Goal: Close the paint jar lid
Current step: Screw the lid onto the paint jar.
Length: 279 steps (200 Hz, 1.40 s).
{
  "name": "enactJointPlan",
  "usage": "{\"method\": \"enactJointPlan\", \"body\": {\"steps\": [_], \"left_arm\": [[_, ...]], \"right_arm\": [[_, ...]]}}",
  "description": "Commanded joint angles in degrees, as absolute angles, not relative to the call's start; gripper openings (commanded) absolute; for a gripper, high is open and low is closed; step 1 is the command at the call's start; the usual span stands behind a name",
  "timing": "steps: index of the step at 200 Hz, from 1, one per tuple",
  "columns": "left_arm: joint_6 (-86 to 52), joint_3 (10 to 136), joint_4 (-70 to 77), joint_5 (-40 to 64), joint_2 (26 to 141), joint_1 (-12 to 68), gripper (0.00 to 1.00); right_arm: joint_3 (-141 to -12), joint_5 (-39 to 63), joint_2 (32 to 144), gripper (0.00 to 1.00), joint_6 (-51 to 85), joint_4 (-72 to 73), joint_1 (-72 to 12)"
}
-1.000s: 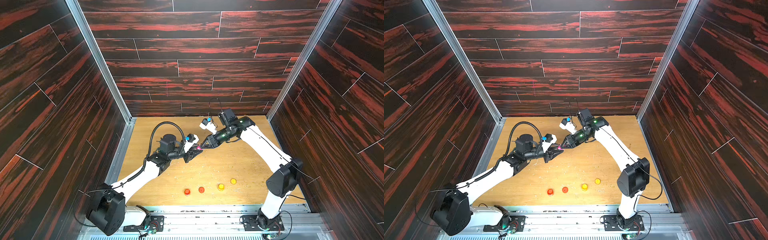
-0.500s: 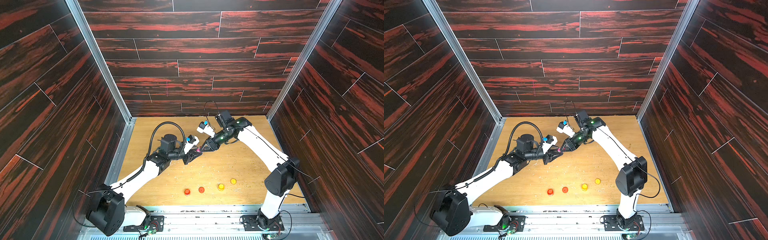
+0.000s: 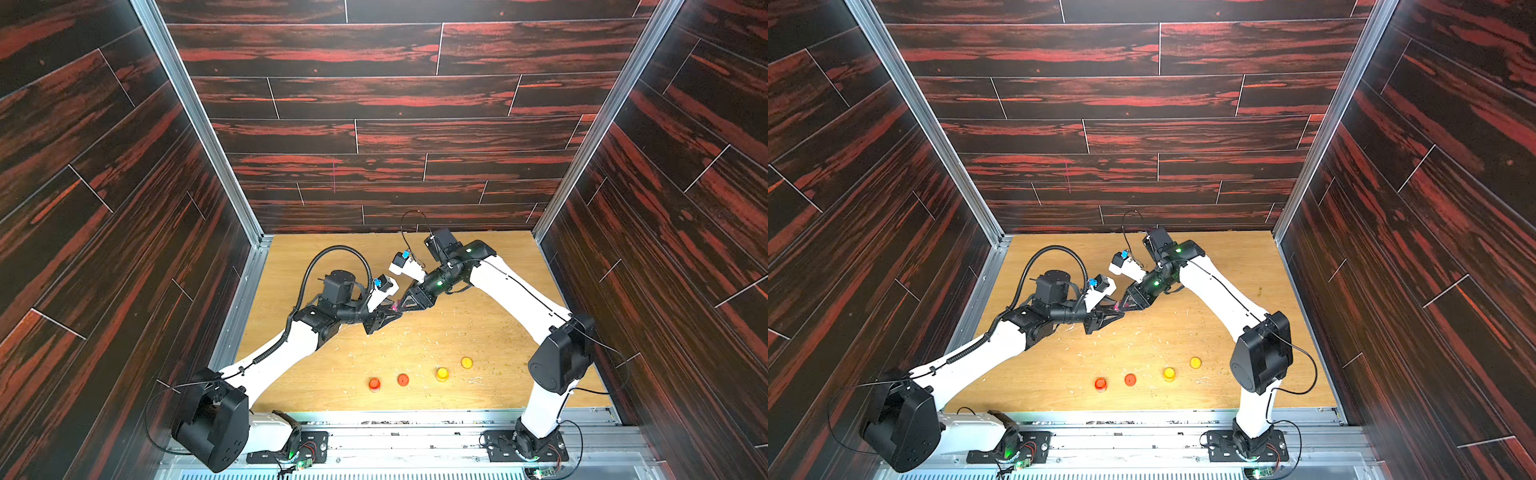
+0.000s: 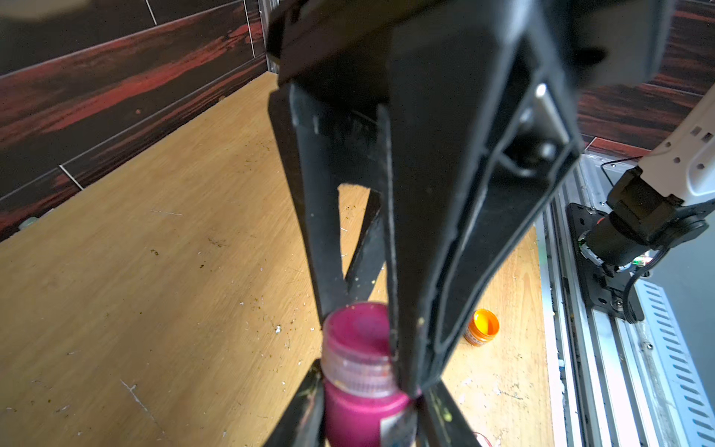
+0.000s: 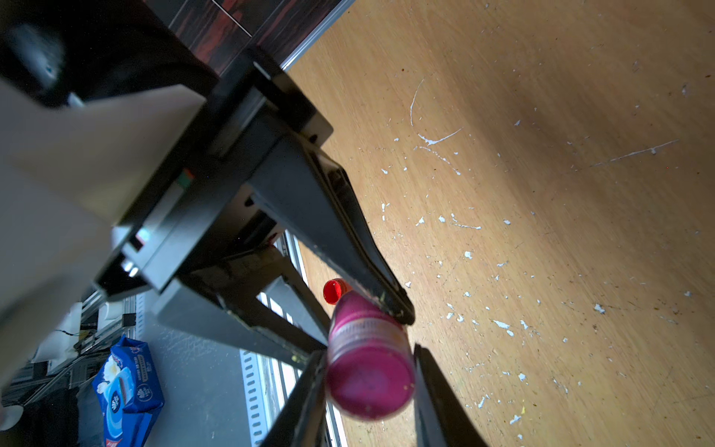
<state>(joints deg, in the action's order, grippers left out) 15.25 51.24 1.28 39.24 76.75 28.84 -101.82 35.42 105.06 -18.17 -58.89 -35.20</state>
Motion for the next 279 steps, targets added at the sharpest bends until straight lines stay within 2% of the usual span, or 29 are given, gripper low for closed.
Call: {"method": "enactJointPlan", "body": {"steps": [1, 72, 130, 161, 225, 279], "left_arm": [[14.8, 54.6, 17.3, 40.0, 74.5, 31.5, 0.13], [14.3, 50.2, 30.0, 26.0, 74.2, 32.1, 0.13], [15.5, 48.1, 34.3, 20.3, 74.5, 32.9, 0.13], [14.4, 47.0, 36.1, 19.2, 74.6, 32.9, 0.13], [12.8, 45.3, 34.3, 19.4, 73.2, 32.9, 0.12], [4.8, 40.4, 40.7, 21.7, 73.8, 32.9, 0.12]], "right_arm": [[-101.6, 44.5, 107.3, 0.28, -16.4, -55.7, -40.3], [-107.1, 38.7, 113.0, 0.28, 3.7, -53.8, -42.6], [-112.2, 35.4, 117.2, 0.30, 19.9, -53.7, -43.8], [-112.3, 33.4, 117.0, 0.31, 22.7, -53.2, -44.4], [-114.3, 29.6, 113.1, 0.51, 24.2, -52.8, -42.9], [-113.4, 29.2, 107.1, 0.59, 19.1, -55.7, -39.2]]}}
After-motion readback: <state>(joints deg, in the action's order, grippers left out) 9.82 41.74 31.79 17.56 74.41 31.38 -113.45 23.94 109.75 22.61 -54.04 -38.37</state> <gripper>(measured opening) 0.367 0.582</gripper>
